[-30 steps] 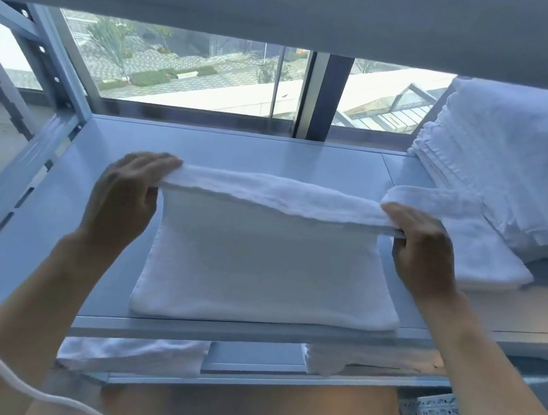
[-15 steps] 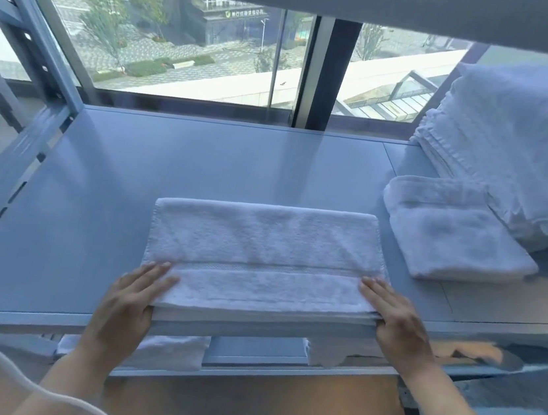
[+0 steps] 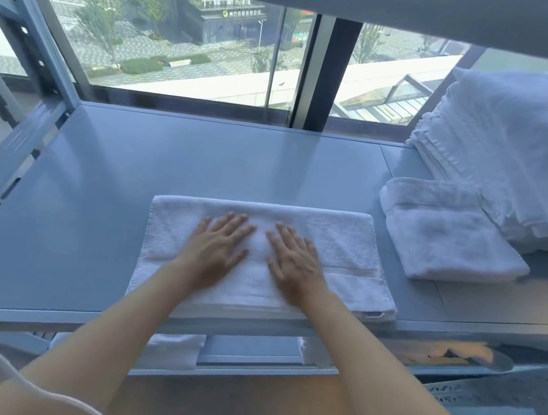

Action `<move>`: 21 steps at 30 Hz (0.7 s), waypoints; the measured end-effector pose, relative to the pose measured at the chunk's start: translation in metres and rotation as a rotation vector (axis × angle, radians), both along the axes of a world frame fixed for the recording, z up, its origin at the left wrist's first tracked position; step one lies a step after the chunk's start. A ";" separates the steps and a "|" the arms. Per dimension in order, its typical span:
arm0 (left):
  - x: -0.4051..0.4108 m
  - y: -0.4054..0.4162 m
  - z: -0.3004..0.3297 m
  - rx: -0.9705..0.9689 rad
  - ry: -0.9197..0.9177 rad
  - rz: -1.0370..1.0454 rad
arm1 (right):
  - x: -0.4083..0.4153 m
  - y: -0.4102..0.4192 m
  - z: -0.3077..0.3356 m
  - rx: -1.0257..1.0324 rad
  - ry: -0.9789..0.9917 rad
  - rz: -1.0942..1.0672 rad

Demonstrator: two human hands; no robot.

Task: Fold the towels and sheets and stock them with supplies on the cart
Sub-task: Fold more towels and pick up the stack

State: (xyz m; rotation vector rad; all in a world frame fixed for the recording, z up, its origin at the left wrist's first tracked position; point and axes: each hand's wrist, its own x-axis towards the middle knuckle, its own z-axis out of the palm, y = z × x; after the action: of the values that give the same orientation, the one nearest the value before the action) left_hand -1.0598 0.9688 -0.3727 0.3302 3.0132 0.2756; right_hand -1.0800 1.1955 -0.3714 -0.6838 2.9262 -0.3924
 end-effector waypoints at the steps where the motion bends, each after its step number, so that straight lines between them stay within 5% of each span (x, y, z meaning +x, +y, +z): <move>1: -0.001 -0.017 -0.003 -0.006 0.016 0.033 | -0.010 0.014 -0.002 0.009 0.008 -0.059; 8: 0.006 -0.079 -0.004 0.035 0.022 0.187 | -0.046 0.103 0.001 0.104 -0.003 -0.303; 21: 0.095 -0.023 -0.016 0.049 0.051 0.548 | 0.045 -0.042 -0.009 0.037 -0.138 -0.428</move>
State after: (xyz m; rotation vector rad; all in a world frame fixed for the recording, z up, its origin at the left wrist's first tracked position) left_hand -0.9643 0.9457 -0.3884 -0.5041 3.0874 0.3830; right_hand -1.0353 1.1532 -0.3807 -0.0150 2.9200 -0.4018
